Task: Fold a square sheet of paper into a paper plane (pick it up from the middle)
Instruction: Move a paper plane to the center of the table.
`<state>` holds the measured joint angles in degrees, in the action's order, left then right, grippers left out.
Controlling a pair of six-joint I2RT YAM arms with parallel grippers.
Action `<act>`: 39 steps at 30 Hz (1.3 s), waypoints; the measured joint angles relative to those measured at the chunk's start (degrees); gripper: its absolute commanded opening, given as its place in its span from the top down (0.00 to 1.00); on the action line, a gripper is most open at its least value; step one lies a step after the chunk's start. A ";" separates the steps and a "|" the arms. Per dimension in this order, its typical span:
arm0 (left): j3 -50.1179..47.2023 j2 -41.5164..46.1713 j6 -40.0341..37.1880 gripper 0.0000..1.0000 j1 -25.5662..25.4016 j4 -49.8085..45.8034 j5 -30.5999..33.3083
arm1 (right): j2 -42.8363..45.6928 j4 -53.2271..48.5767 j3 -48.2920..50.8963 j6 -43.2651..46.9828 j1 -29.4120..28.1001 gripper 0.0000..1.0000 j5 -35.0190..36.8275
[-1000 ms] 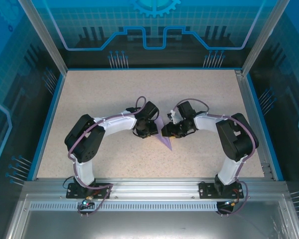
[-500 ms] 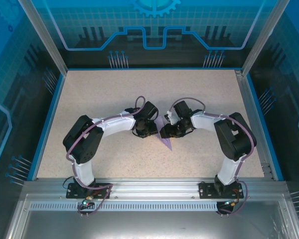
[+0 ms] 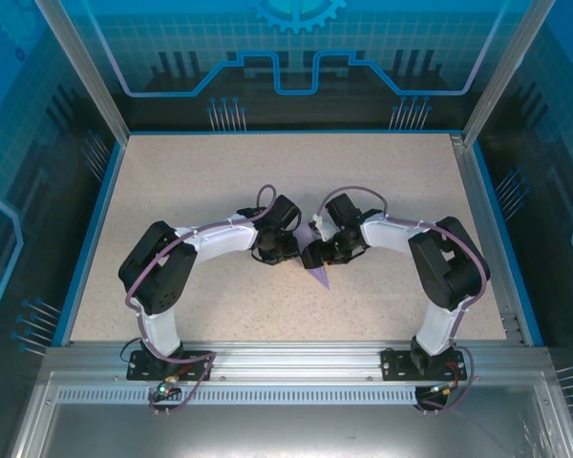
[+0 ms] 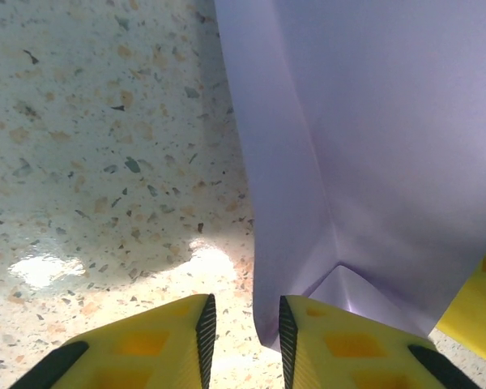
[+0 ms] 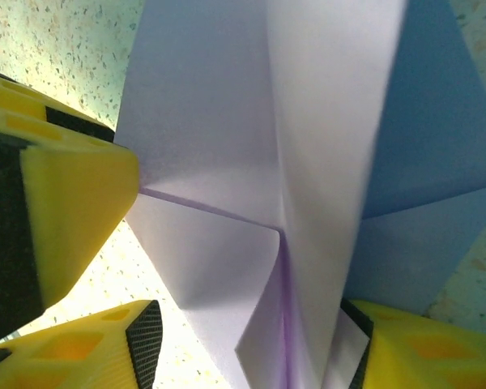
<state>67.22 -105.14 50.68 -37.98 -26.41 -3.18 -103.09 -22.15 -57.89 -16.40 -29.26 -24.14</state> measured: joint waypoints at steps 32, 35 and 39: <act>-14.64 22.93 -0.87 0.67 2.97 8.61 6.23 | 0.48 -12.55 -11.96 -15.74 -2.38 0.99 29.38; -17.62 24.28 -0.37 0.67 5.27 8.76 6.67 | -3.85 -14.53 -16.81 -18.21 -2.67 0.98 31.58; -19.21 24.48 0.09 0.66 6.69 8.74 6.86 | -9.31 -16.41 -20.61 -19.67 -3.39 0.94 32.83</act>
<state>48.01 -80.66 50.76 -31.29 -17.67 3.68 -112.40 -38.57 -78.50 -36.07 -32.64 8.69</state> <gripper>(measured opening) 0.334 0.045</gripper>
